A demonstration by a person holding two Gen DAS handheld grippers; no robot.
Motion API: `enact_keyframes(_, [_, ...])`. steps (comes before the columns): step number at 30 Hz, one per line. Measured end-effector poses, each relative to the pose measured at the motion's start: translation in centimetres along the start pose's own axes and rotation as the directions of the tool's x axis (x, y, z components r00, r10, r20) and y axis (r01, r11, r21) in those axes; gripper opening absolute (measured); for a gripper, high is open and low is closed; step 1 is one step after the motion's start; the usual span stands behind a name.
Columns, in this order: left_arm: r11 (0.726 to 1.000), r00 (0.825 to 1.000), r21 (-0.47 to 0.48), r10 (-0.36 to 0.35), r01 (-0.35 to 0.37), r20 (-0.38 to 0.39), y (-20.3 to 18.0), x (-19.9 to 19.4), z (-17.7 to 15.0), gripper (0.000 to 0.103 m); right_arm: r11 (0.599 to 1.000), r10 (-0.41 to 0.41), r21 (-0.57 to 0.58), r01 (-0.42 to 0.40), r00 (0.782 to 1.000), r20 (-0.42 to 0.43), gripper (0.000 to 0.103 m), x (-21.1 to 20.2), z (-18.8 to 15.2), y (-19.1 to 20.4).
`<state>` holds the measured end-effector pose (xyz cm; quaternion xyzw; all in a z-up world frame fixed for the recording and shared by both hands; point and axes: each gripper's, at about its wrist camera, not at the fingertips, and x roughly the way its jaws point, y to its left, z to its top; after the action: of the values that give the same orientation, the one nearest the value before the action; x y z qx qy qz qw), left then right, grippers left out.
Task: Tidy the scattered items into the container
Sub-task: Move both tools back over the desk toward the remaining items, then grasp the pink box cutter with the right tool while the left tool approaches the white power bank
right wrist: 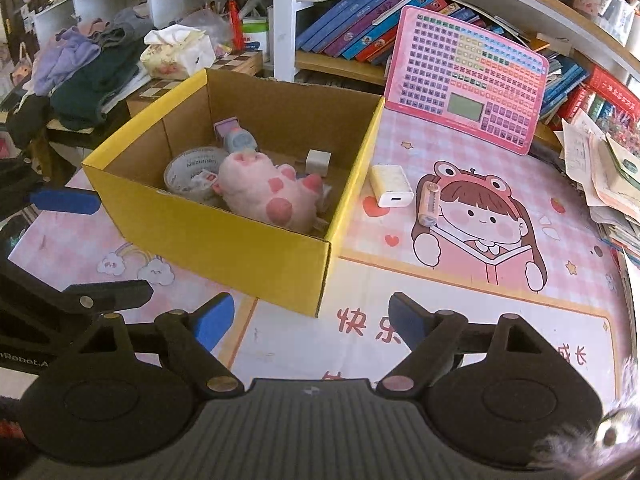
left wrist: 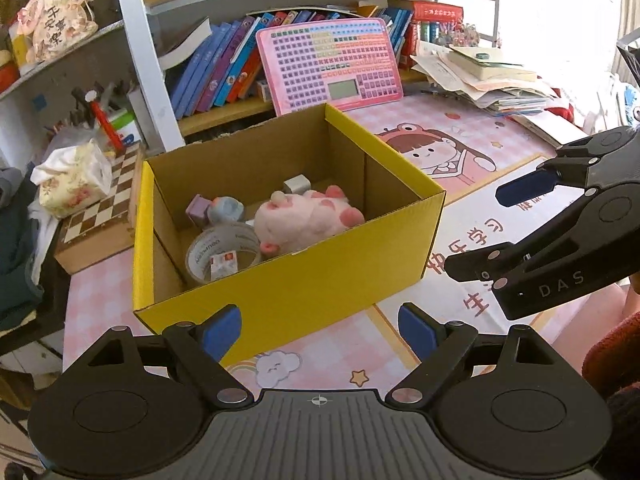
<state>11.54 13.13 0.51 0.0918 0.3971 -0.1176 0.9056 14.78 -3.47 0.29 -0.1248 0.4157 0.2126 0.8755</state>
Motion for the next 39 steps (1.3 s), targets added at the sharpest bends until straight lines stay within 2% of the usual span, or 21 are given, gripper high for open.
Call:
enact_keyframes(11, [0.996, 0.997, -0.057, 0.063, -0.065, -0.043, -5.1, 1.9, 2.1, 0.088, 0.993, 0.093, -0.078, -0.094, 0.995, -0.021, 0.085, 1.2, 0.0, -4.8])
enact_keyframes(19, [0.987, 0.988, -0.087, 0.132, -0.139, -0.079, -9.5, 3.5, 4.0, 0.088, 0.976, 0.181, -0.118, -0.183, 0.983, -0.023, 0.085, 1.7, 0.2, -9.6])
enact_keyframes(25, [0.981, 0.983, -0.081, 0.172, -0.176, -0.058, -12.7, 4.0, 6.6, 0.088, 0.972, 0.210, -0.105, -0.208, 0.978, 0.004, 0.084, 2.3, 0.3, -13.8])
enact_keyframes(29, [0.985, 0.986, -0.044, 0.166, -0.167, -0.036, -14.1, 4.6, 8.5, 0.088, 0.975, 0.209, -0.090, -0.205, 0.977, 0.032, 0.082, 3.1, 0.5, -16.3])
enact_keyframes(34, [0.984, 0.984, 0.038, 0.176, -0.176, 0.003, -15.6, 6.7, 10.9, 0.088, 0.979, 0.194, -0.070, -0.191, 0.980, 0.045, 0.074, 5.4, 1.5, -18.8])
enact_keyframes(39, [0.981, 0.983, 0.054, 0.186, -0.185, -0.002, -16.9, 10.7, 12.8, 0.087, 0.980, 0.193, -0.057, -0.191, 0.980, 0.039, 0.056, 9.2, 3.5, -20.7])
